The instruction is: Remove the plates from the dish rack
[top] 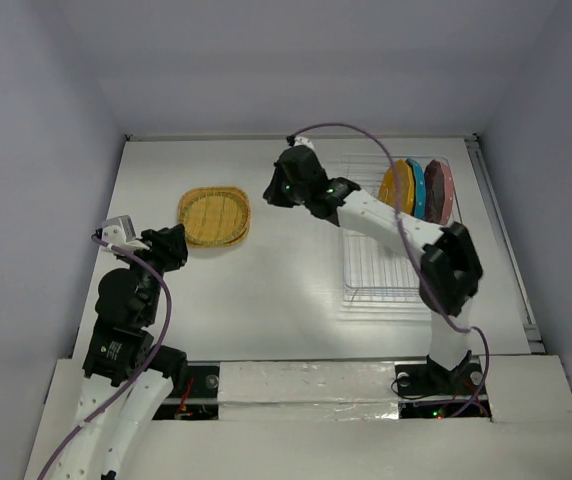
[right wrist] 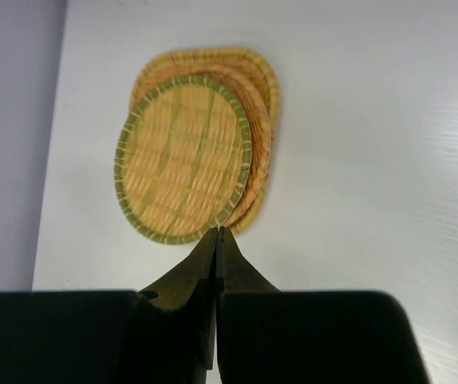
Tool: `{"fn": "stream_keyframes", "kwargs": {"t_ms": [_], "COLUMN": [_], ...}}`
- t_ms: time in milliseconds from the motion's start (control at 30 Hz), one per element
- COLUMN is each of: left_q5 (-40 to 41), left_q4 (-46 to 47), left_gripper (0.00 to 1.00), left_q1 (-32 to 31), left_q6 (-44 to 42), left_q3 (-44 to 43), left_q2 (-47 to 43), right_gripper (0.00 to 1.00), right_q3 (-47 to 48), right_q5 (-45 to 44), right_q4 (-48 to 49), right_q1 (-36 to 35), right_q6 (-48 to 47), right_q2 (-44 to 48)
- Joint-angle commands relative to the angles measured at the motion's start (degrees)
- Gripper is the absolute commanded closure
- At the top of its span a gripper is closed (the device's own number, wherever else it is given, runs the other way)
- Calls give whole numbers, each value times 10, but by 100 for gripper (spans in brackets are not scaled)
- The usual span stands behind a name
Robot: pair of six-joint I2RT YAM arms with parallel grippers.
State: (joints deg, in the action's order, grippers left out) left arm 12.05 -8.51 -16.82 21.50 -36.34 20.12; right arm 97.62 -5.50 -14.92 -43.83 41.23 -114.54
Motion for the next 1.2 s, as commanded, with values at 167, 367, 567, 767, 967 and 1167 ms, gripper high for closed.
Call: {"fn": "stream_keyframes", "kwargs": {"t_ms": [167,367,567,767,967,1167], "left_q5": [-2,-2,-2,-2,-2,-2], "left_q4": [23,23,22,22,22,23], "left_gripper": [66,65,65,65,65,65], "left_q1": [-2,-2,-2,-2,-2,-2], "left_q6": [0,0,1,1,1,0], "left_q3": [2,3,3,3,3,3], "left_q2": [-8,-14,-17,-18,-14,-12], "right_gripper": [100,97,63,49,45,46], "right_q3": [-175,-257,-291,-324,-327,-325], "right_q5": [-218,-239,-240,-177,-156,-175], "right_q4": [-105,-168,-187,-137,-96,-83], "right_q1": [73,149,195,245,272,290], "right_q6": [-147,-179,-178,-185,-191,-193], "right_q2": [301,421,441,411,365,342]}}
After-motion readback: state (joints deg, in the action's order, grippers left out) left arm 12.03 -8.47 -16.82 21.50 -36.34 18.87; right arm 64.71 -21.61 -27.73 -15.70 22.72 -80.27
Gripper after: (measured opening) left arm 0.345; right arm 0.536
